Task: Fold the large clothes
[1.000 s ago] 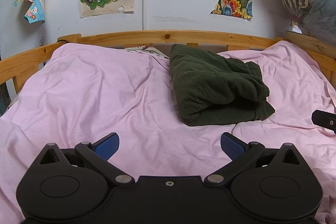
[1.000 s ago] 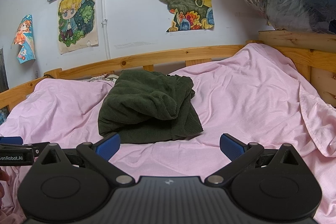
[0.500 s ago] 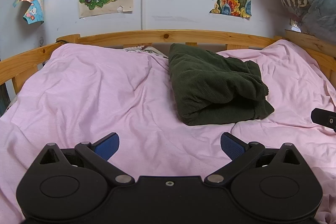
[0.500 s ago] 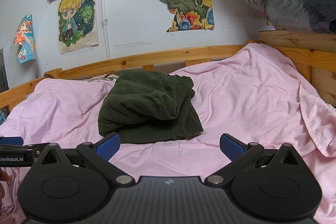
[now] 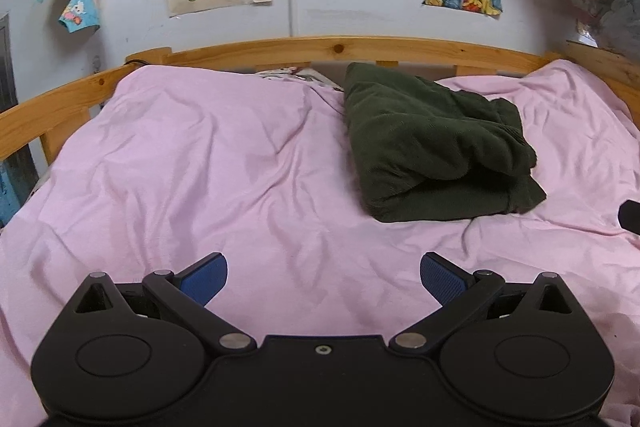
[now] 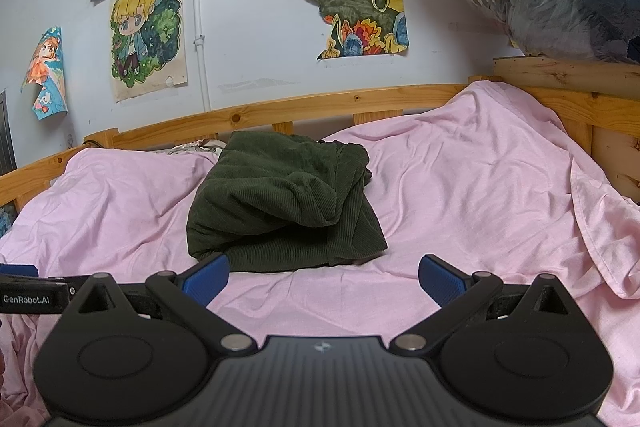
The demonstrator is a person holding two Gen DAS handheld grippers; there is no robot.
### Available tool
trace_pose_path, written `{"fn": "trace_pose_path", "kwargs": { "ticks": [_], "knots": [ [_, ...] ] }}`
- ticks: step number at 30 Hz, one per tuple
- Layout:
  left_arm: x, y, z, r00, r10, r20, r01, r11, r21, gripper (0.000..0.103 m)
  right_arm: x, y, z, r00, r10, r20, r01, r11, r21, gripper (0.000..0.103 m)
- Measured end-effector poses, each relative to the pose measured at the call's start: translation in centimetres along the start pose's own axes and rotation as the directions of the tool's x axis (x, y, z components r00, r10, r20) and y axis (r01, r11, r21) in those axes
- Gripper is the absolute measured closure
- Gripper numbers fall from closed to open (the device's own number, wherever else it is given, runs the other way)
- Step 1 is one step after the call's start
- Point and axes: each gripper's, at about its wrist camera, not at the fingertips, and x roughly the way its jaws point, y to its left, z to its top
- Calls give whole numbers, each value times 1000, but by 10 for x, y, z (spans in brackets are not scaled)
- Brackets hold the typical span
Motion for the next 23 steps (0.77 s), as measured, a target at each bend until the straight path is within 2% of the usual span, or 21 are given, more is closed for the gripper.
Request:
{"fn": "trace_pose_path", "kwargs": {
  "ticks": [23],
  "knots": [
    [0, -3, 1, 1000, -19, -11, 19, 999, 27, 1, 1, -1, -2, 1000, -5, -12, 5, 1000, 3, 0]
  ]
}}
